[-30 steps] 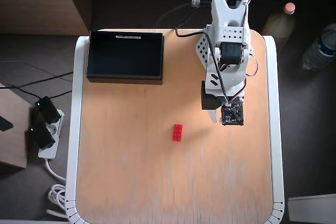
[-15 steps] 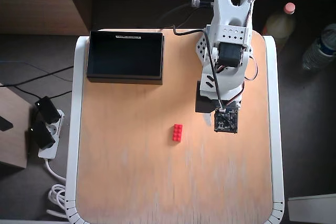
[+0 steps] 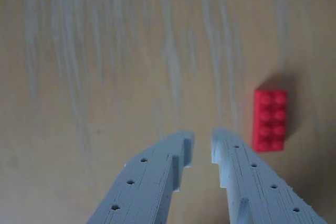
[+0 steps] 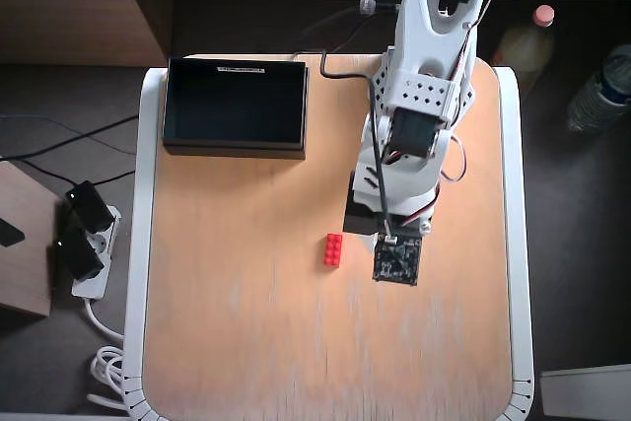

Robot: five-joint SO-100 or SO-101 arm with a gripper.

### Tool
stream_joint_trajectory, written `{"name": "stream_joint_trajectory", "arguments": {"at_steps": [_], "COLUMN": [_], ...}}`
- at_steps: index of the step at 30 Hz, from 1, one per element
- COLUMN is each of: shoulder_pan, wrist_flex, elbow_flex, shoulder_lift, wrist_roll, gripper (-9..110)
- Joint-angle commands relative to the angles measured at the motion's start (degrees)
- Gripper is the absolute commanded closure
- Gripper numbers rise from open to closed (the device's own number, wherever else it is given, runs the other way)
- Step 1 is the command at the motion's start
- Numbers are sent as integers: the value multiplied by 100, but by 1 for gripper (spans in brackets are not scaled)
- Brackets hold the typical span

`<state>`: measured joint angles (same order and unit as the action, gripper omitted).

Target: Grasp a lego block and put it in the bin.

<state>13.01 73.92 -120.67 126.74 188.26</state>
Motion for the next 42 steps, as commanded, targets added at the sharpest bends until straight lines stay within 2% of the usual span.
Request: {"name": "stream_joint_trajectory", "arguments": {"at_steps": [1, 20, 29, 42], "shoulder_pan": [202, 1573, 1661, 1679], "wrist_flex": [246, 360, 281, -1020], "elbow_flex": [1063, 1072, 1063, 615], "shoulder_lift": [-343, -1028, -1477, -1846], "wrist_roll": [229, 1433, 1512, 1521], "gripper": [101, 96, 93, 88]}}
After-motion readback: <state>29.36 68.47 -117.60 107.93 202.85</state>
